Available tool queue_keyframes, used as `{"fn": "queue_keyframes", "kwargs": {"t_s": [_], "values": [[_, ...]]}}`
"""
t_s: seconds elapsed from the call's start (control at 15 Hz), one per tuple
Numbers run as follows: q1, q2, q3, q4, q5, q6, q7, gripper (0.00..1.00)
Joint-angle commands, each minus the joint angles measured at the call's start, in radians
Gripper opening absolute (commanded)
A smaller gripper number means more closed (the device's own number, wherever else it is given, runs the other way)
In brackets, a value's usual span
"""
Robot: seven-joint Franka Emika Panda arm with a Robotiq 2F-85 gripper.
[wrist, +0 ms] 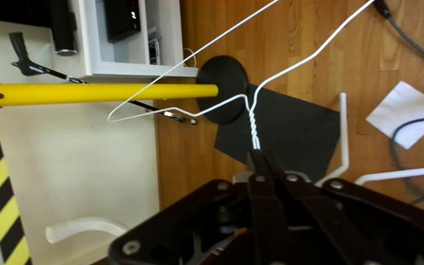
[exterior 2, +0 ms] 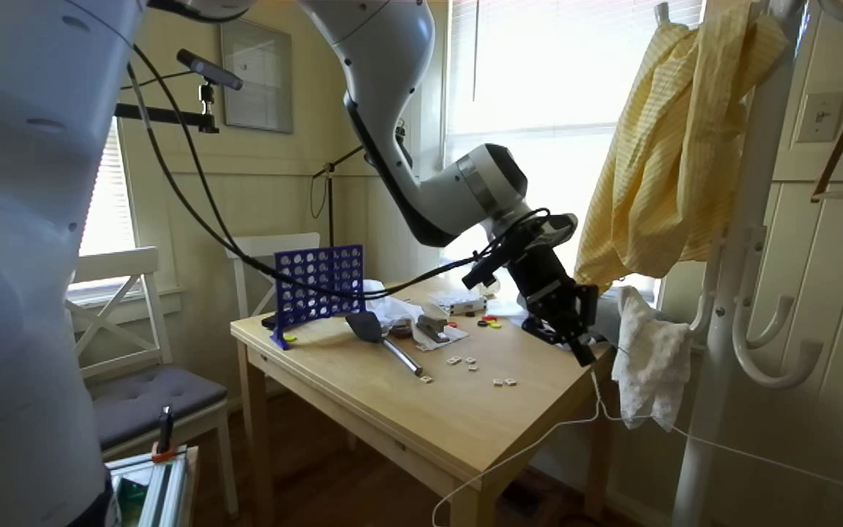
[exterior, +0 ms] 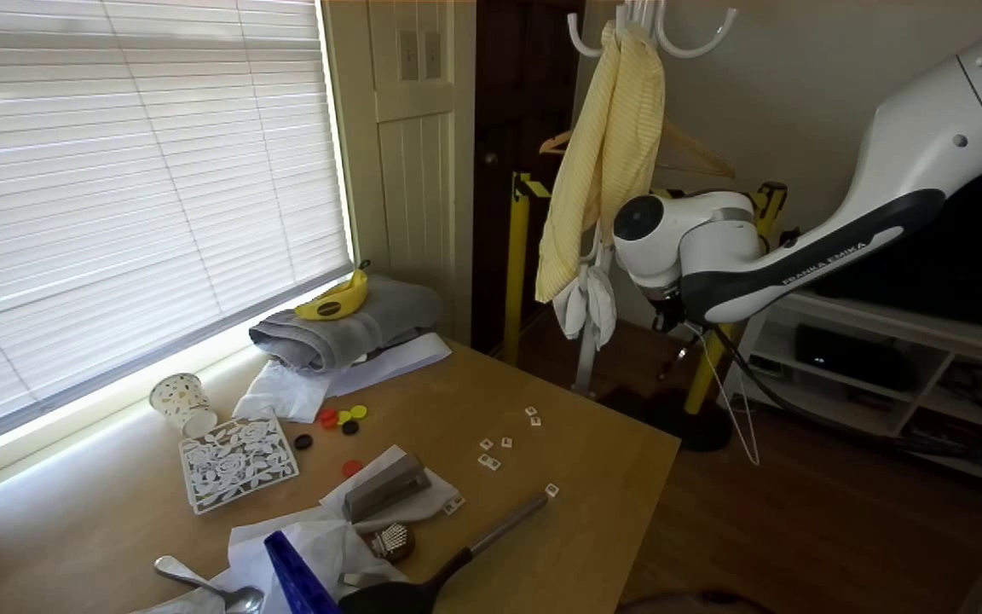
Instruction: Take the hanger off of the coat hanger
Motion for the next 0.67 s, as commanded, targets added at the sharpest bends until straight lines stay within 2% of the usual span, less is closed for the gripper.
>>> {"fn": "queue_keyframes", "kwargs": {"t_s": [0.0, 0.6], "values": [[-0.022, -0.049, 0.067, -0.036, 0.093, 0.091, -0.146, 0.01], [-0.009, -0.090, 0.179, -0.015, 0.343, 0.282, -0.567, 0.01]]}}
